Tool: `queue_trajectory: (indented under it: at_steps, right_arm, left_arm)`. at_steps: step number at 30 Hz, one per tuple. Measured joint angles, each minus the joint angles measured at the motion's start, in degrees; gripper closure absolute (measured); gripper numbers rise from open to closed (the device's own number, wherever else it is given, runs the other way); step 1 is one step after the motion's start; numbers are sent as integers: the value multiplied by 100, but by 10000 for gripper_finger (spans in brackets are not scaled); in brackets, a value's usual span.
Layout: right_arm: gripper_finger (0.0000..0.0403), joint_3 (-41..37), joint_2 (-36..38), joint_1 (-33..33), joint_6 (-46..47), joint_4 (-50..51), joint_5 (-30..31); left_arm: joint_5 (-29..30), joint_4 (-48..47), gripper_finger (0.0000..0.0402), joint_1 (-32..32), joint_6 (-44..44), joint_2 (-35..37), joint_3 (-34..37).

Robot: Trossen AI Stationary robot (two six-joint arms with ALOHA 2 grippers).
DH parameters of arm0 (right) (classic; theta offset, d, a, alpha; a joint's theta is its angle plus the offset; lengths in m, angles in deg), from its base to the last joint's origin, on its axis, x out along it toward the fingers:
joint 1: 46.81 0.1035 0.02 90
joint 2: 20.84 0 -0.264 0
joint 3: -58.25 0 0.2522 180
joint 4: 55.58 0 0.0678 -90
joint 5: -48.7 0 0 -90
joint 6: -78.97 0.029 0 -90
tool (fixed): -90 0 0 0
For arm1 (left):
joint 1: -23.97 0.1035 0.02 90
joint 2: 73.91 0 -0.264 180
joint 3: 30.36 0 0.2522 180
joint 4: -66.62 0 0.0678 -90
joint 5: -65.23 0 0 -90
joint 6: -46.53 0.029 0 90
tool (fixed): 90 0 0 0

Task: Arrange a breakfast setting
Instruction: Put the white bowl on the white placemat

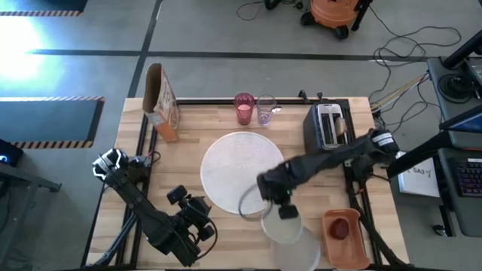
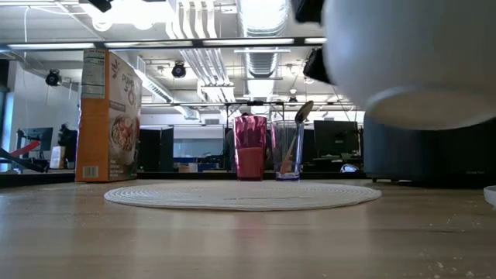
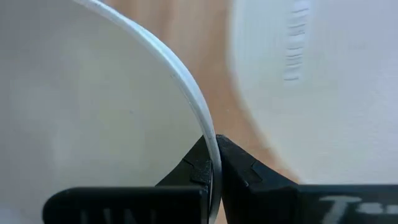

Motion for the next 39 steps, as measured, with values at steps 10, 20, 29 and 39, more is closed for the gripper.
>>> queue_trajectory:
  at_steps: [10, 20, 29, 39]
  right_arm:
    - [394, -13, 0, -1688, -495, -15, 23]
    - [394, -18, -415, -2319, -150, -249, 243]
    - [394, -22, -884, -2585, -60, -104, 303]
    - [394, -22, -896, -2654, -82, 229, 305]
  left_arm:
    - [-20, 3, 233, -1, 0, 0, 0]
    - [45, -5, 233, 21, 0, 0, 0]
    - [44, -17, 233, 34, 0, 0, 0]
    - [80, -21, 233, 55, 40, 0, 0]
